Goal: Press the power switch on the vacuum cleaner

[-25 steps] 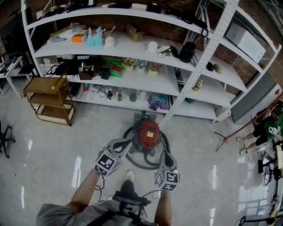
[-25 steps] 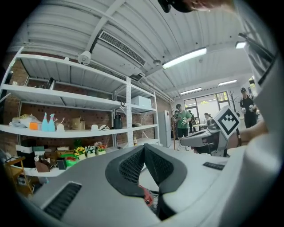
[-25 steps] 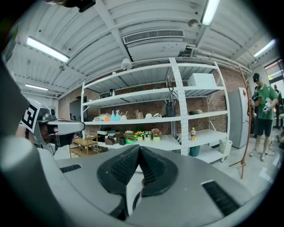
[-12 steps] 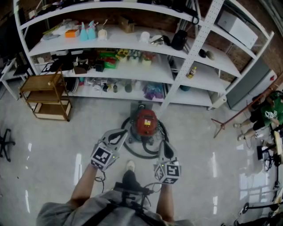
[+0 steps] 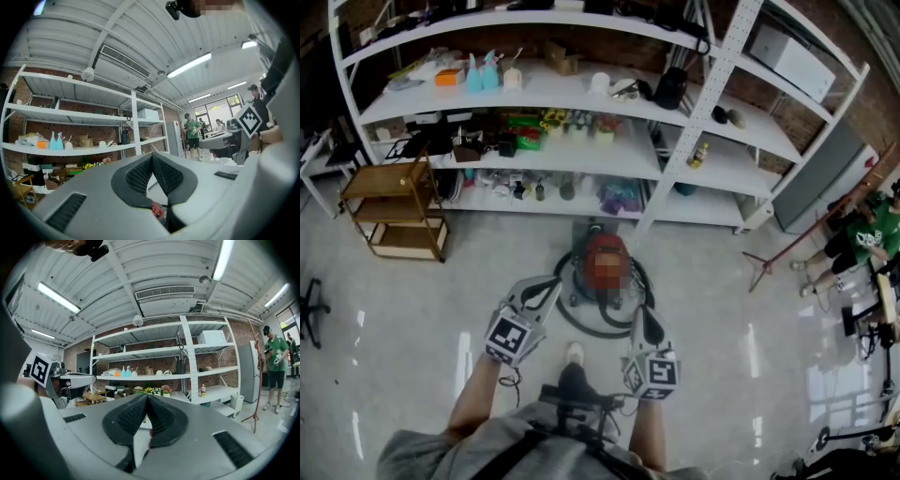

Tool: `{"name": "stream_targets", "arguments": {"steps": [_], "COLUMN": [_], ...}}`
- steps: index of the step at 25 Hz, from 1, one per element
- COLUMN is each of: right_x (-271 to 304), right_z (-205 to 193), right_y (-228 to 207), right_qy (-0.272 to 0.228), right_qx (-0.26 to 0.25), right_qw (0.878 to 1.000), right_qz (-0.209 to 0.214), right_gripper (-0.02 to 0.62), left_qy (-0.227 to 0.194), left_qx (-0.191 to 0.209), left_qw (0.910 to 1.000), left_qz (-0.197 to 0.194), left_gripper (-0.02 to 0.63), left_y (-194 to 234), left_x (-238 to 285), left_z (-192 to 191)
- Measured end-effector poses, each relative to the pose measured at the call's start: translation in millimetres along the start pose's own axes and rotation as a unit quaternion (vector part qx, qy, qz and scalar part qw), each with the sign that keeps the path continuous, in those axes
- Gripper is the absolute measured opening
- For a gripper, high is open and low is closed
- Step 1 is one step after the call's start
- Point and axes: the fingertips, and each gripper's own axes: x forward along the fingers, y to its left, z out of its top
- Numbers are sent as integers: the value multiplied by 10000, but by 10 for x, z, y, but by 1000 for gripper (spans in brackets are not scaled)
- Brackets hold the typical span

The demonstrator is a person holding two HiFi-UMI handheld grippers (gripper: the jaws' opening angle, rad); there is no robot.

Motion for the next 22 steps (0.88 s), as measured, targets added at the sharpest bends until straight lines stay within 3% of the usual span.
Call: {"name": "stream_targets", "arguments": {"steps": [22], "right_x": [-72], "right_z": [-16], "right_y": [116], "right_qy": [-8], "right_qx": [-83], "right_qw": [10000], "right_qz": [52], "right_gripper": [8], "left_qy": [61], "left_qx": [11], "left_qw": [10000], "left_qz": [13], "left_gripper": [8], "left_y": [21], "left_x": [-84], "left_z": [-69]}}
